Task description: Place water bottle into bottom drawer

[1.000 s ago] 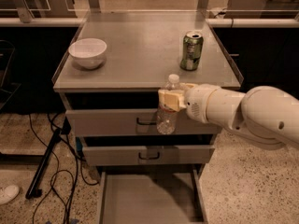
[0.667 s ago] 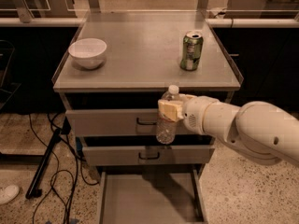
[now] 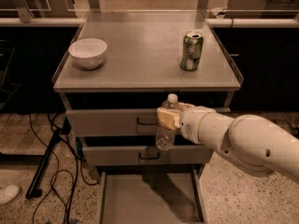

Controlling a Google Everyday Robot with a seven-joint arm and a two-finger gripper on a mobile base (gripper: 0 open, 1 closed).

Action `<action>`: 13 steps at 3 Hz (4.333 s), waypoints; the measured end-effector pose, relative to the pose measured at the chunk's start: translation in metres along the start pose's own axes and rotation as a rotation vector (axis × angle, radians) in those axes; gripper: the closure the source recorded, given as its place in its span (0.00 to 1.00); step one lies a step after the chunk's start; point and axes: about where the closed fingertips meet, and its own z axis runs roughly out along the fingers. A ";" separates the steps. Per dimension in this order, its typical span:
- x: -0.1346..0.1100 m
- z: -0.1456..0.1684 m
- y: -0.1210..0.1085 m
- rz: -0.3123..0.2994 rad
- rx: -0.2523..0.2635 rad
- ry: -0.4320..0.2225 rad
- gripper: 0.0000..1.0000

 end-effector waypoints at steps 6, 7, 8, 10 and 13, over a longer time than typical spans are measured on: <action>0.079 0.033 -0.005 0.078 0.283 -0.031 1.00; 0.115 0.051 -0.001 0.136 0.343 -0.026 1.00; 0.139 0.064 -0.005 0.187 0.389 -0.026 1.00; 0.154 0.065 -0.006 0.210 0.419 -0.016 1.00; 0.217 0.074 -0.022 0.284 0.483 0.039 1.00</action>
Offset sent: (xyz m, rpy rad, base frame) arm 0.0115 0.0014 -0.0792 -0.0360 -0.0794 -0.3282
